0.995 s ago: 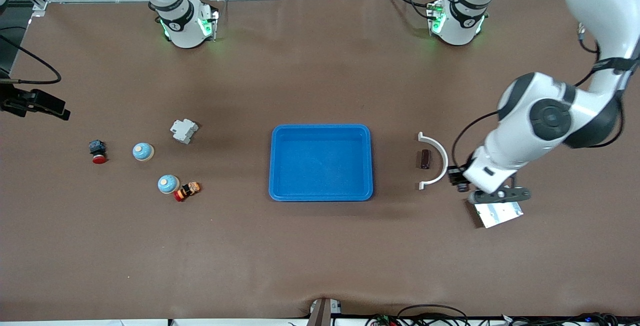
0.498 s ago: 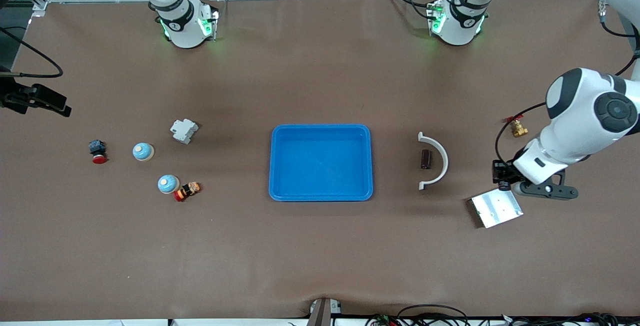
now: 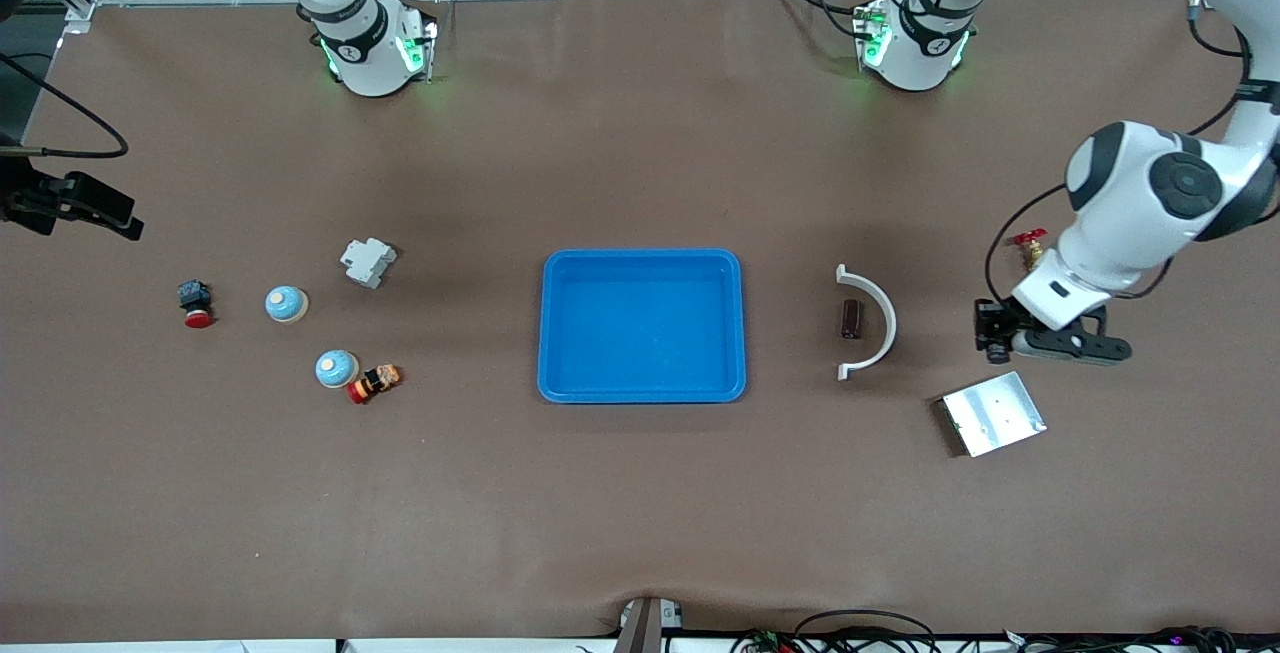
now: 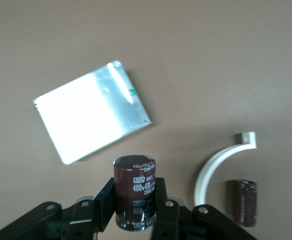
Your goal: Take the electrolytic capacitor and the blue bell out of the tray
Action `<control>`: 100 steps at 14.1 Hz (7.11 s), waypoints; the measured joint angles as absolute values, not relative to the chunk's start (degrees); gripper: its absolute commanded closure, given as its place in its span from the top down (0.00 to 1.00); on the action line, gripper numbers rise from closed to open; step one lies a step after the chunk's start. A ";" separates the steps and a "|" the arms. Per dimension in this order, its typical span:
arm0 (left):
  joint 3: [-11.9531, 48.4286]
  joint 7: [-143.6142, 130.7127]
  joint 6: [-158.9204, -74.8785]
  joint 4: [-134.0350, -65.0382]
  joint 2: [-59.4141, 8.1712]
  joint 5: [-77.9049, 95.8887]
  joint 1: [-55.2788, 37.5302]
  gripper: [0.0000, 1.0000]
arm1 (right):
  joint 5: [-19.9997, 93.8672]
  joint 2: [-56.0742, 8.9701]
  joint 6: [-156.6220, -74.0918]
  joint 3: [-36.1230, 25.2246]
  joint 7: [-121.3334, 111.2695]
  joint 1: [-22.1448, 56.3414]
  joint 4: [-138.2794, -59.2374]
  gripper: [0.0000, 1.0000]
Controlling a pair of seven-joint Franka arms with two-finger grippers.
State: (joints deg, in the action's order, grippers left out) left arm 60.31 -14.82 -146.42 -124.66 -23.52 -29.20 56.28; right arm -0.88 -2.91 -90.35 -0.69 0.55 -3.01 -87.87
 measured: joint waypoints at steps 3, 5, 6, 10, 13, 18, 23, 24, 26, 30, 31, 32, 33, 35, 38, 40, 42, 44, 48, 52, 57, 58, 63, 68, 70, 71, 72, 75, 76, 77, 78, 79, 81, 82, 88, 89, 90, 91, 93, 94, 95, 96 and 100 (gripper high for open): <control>60.31 -20.58 -153.24 -130.26 -22.38 -32.98 56.31 0.00 | -0.88 -2.91 -90.76 -0.79 0.55 -3.04 -87.87 1.00; 60.31 -26.69 -153.76 -131.42 -22.63 -38.83 56.30 0.00 | -0.88 -2.91 -91.39 -0.93 0.55 -3.09 -87.84 1.00; 60.27 -29.37 -153.75 -131.70 -23.20 -41.84 56.28 0.00 | -0.88 -2.90 -91.48 -0.99 0.41 -3.10 -87.72 1.00; 59.00 -32.21 -151.26 -131.98 -27.70 -46.74 55.92 0.00 | -0.53 -2.89 -93.02 -0.98 0.08 -3.09 -87.77 1.00; 56.17 -34.13 -147.30 -130.48 -30.97 -47.08 51.14 0.00 | 0.23 -2.89 -93.48 -0.98 0.10 -3.09 -88.05 1.00; 53.17 -36.22 -145.98 -129.48 -32.25 -47.14 45.99 0.00 | 0.41 -2.89 -93.27 -1.07 0.10 -3.10 -88.24 1.00; 49.40 -36.15 -145.95 -128.83 -33.62 -51.62 46.13 0.00 | 0.50 -2.89 -92.92 -1.14 0.11 -3.20 -88.64 1.00; 48.92 -36.15 -145.95 -128.60 -34.37 -52.30 46.15 0.00 | 0.50 -2.89 -92.92 -1.21 0.11 -3.36 -88.72 1.00; 48.47 -36.15 -145.95 -128.22 -35.79 -52.83 46.16 0.00 | 0.53 -2.90 -92.93 -1.30 0.11 -3.45 -88.79 1.00; 48.53 -36.15 -145.93 -128.06 -35.91 -52.86 46.21 0.99 | 0.72 -2.89 -93.00 -1.18 0.11 -3.43 -88.80 1.00; 48.52 -36.15 -145.92 -128.05 -35.91 -52.86 46.21 1.00 | 0.75 -2.89 -93.03 -1.18 0.11 -3.43 -88.80 1.00; 48.52 -36.16 -145.92 -128.01 -35.96 -52.86 46.17 1.00 | 0.77 -2.89 -93.04 -1.17 0.11 -3.43 -88.80 1.00; 48.52 -36.16 -145.92 -127.97 -36.01 -52.87 46.14 1.00 | 0.78 -2.89 -93.05 -1.16 0.11 -3.43 -88.80 1.00; 48.52 -36.16 -145.92 -127.83 -36.03 -52.87 46.16 1.00 | 0.79 -2.89 -93.05 -1.15 0.11 -3.43 -88.80 1.00; 48.51 -36.16 -145.92 -127.01 -35.97 -52.89 46.31 1.00 | 0.80 -2.89 -93.04 -1.15 0.11 -3.43 -88.80 1.00; 48.52 -36.16 -145.92 -126.27 -35.67 -52.90 46.42 1.00 | 0.80 -2.89 -93.04 -1.15 0.11 -3.43 -88.81 1.00; 48.52 -36.16 -145.92 -125.82 -35.38 -52.90 46.43 1.00 | 0.80 -2.89 -93.04 -1.15 0.11 -3.43 -88.81 1.00; 48.53 -36.16 -145.92 -125.38 -35.27 -52.90 46.43 1.00 | 0.80 -2.89 -93.04 -1.15 0.11 -3.43 -88.81 1.00; 48.60 -36.16 -145.92 -124.58 -35.27 -52.90 46.44 1.00 | 0.81 -2.89 -92.97 -1.15 0.11 -3.43 -88.81 1.00; 49.88 -36.46 -145.92 -123.95 -35.10 -52.90 46.44 1.00 | 0.83 -2.89 -92.95 -1.07 0.11 -3.41 -88.81 1.00; 52.99 -39.24 -145.94 -122.61 -34.49 -50.49 46.51 1.00 | 0.83 -2.89 -92.94 -0.96 0.11 -3.39 -88.81 1.00; 54.05 -39.33 -145.93 -122.23 -34.04 -49.27 46.50 1.00 | 0.83 -2.89 -92.94 -0.95 0.11 -3.39 -88.82 1.00; 58.78 -39.42 -143.64 -120.53 -30.90 -46.96 46.49 1.00 | 0.84 -2.89 -92.91 -0.94 0.11 -3.39 -88.83 1.00; 62.36 -39.53 -139.46 -116.94 -29.94 -43.57 46.50 1.00 | 0.84 -2.89 -92.91 -0.94 0.11 -3.39 -88.83 1.00; 63.10 -39.55 -136.52 -115.24 -29.63 -43.53 46.49 1.00 | 0.84 -2.89 -92.91 -0.93 0.11 -3.39 -88.83 1.00; 63.34 -39.55 -135.15 -114.31 -29.52 -43.52 46.51 1.00 | 0.84 -2.89 -92.91 -0.94 0.11 -3.39 -88.84 1.00; 63.50 -39.55 -133.92 -113.37 -29.49 -43.49 46.51 1.00 | 0.84 -2.89 -92.91 -0.93 0.11 -3.39 -88.84 1.00; 63.83 -37.31 -131.29 -110.90 -29.49 -41.11 46.51 1.00 | 0.84 -2.89 -92.91 -0.94 0.11 -3.39 -88.84 1.00; 63.91 -34.64 -129.53 -109.87 -29.48 -39.90 46.51 1.00 | 0.84 -2.89 -92.91 -0.94 0.11 -3.39 -88.84 1.00; 63.95 -31.41 -127.21 -108.45 -29.48 -38.46 46.53 1.00 | 0.84 -2.89 -92.91 -0.94 0.11 -3.39 -88.84 1.00; 63.99 -29.00 -125.21 -106.98 -29.47 -37.23 46.55 1.00 | 0.84 -2.89 -92.91 -0.94 0.11 -3.39 -88.84 1.00; 64.04 -27.51 -123.63 -105.50 -29.44 -36.37 46.57 1.00 | 0.84 -2.89 -92.91 -0.94 0.11 -3.39 -88.84 1.00; 64.43 -26.34 -120.86 -103.07 -29.41 -35.79 46.57 1.00 | 0.84 -2.89 -92.90 -0.94 0.11 -3.39 -88.84 1.00; 64.70 -26.22 -119.82 -102.17 -29.41 -35.57 46.56 1.00 | 0.84 -2.89 -92.89 -0.94 0.11 -3.39 -88.84 1.00; 67.03 -24.78 -112.14 -96.69 -29.29 -34.14 46.54 1.00 | 0.84 -2.89 -92.88 -0.95 0.11 -3.40 -88.85 1.00; 67.49 -23.82 -110.34 -95.91 -29.27 -34.08 46.55 1.00 | 0.84 -2.89 -92.88 -0.96 0.11 -3.41 -88.85 1.00; 68.00 -23.45 -108.43 -95.11 -29.26 -34.05 46.53 1.00 | 0.84 -2.89 -92.88 -0.99 0.11 -3.42 -88.85 1.00; 68.44 -23.29 -106.36 -94.15 -29.25 -33.95 46.45 1.00 | 0.84 -2.89 -92.87 -1.04 0.11 -3.43 -88.86 1.00; 68.00 -22.55 -102.91 -91.61 -29.16 -33.14 44.92 1.00 | 0.84 -2.90 -92.86 -1.11 0.11 -3.43 -88.87 1.00; 65.51 -21.98 -101.12 -89.64 -28.85 -32.27 42.19 1.00 | 0.84 -2.89 -92.86 -1.12 0.11 -3.43 -88.88 1.00; 61.13 -21.24 -99.29 -86.88 -28.41 -30.76 37.79 1.00 | 0.84 -2.89 -92.86 -1.12 0.11 -3.43 -88.90 1.00; 55.78 -20.30 -97.82 -83.82 -27.87 -28.66 32.68 1.00 | 0.84 -2.89 -92.86 -1.13 0.11 -3.43 -88.92 1.00; 35.72 -10.76 -95.74 -78.35 -21.98 -15.92 18.60 1.00 | 0.84 -2.89 -92.86 -1.13 0.11 -3.43 -88.94 1.00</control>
